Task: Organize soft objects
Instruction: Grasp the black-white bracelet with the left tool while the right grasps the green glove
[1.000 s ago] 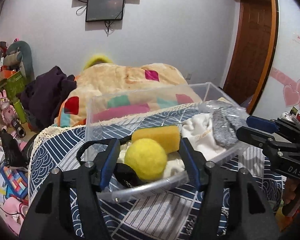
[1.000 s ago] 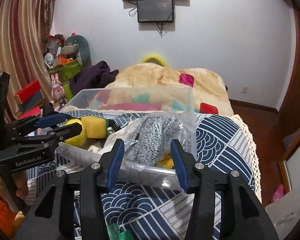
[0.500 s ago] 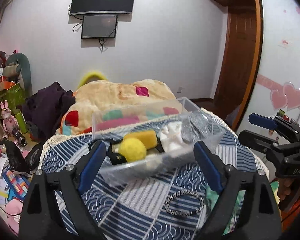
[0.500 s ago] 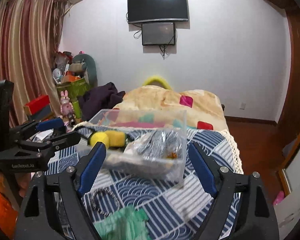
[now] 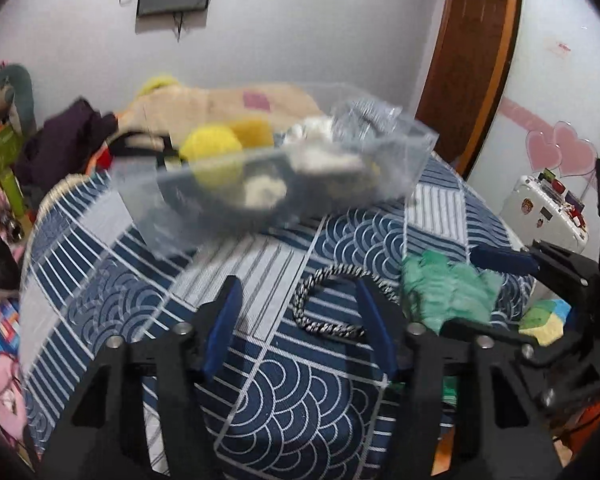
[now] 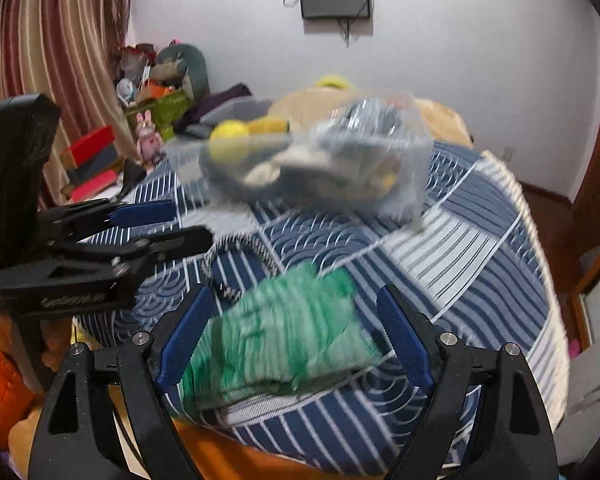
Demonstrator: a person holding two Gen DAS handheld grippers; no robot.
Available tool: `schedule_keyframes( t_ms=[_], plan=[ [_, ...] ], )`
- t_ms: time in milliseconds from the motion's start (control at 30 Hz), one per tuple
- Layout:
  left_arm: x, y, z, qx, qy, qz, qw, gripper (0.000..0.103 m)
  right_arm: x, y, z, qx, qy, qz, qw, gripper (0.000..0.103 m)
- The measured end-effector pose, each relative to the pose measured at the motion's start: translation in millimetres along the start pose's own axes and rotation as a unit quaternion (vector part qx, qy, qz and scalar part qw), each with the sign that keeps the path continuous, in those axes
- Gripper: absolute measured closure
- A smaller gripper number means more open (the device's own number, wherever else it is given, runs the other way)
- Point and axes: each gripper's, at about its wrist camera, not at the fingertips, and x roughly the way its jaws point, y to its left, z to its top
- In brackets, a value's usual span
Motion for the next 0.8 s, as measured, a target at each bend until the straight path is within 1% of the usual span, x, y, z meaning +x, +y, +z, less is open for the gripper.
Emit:
schedule_keyframes(
  t_ms=[33, 100, 167, 200, 233, 267, 300, 333, 367, 400, 433, 467, 500, 567, 800],
  plan=[
    [6.0, 1.5, -1.1, -0.004, 0.009, 0.001, 1.0000, 0.060, 3.5, 0.0, -1.4, 0.000, 0.006, 0.002, 1.000, 0.021],
    [12.4, 3.1, -2.8, -0.008, 0.017, 0.002, 0.9998, 0.065, 8.2, 0.4, -4.2, -0.001, 0.011, 0.002, 1.000, 0.022],
    [17.5, 3.8, -3.8, -0.007, 0.020, 0.005, 0.9998, 0.069, 12.3, -0.5, -6.9, -0.005, 0.018, 0.003, 1.000, 0.036],
    [20.9, 2.0, -4.4, -0.002, 0.023, 0.008, 0.9997, 0.072, 13.1, -2.3, -6.2, -0.005, 0.020, 0.002, 1.000, 0.040],
    [22.0, 0.0, -5.7, 0.002, 0.021, 0.012, 0.9997, 0.074, 13.6, -2.6, -7.4, -0.006, 0.019, -0.002, 1.000, 0.047],
    [22.7, -1.7, -5.1, 0.006, 0.019, 0.015, 0.9997, 0.075, 13.1, -3.5, -7.8, -0.007, 0.016, -0.004, 1.000, 0.052],
    [22.8, -5.0, -5.3, 0.013, 0.017, 0.016, 0.9996, 0.082, 11.9, -3.3, -8.7, -0.007, 0.014, -0.003, 1.000, 0.054],
    [22.7, -7.0, -5.7, 0.015, 0.016, 0.014, 0.9997, 0.092, 11.2, -3.7, -8.3, -0.007, 0.013, -0.001, 1.000, 0.061],
    [22.9, -7.9, -5.5, 0.017, 0.016, 0.012, 0.9997, 0.093, 10.7, -3.9, -8.2, -0.009, 0.012, 0.002, 1.000, 0.066],
    [21.2, -9.2, -6.8, 0.018, 0.014, 0.011, 0.9997, 0.096, 8.8, -2.8, -8.4, -0.010, 0.012, 0.005, 1.000, 0.069],
    [22.6, -9.6, -6.4, 0.017, 0.014, 0.008, 0.9997, 0.097, 7.2, -1.5, -8.4, -0.011, 0.011, 0.008, 1.000, 0.077],
    [20.5, -8.7, -7.0, 0.014, 0.014, 0.001, 0.9998, 0.097, 4.8, -0.1, -7.5, -0.014, 0.008, 0.010, 1.000, 0.080],
    [16.6, -8.3, -8.1, 0.010, 0.010, -0.005, 0.9999, 0.097, 2.7, 1.2, -6.9, -0.016, 0.004, 0.009, 1.000, 0.081],
    [9.3, -6.0, -8.2, 0.007, 0.003, -0.005, 1.0000, 0.097, -2.6, 3.6, -4.9, -0.021, -0.005, 0.006, 1.000, 0.082],
    [-30.1, 2.0, 5.7, -0.011, -0.053, 0.000, 0.9986, 0.097, -25.5, 1.3, 8.4, -0.018, -0.047, -0.008, 0.999, 0.084]
  ],
)
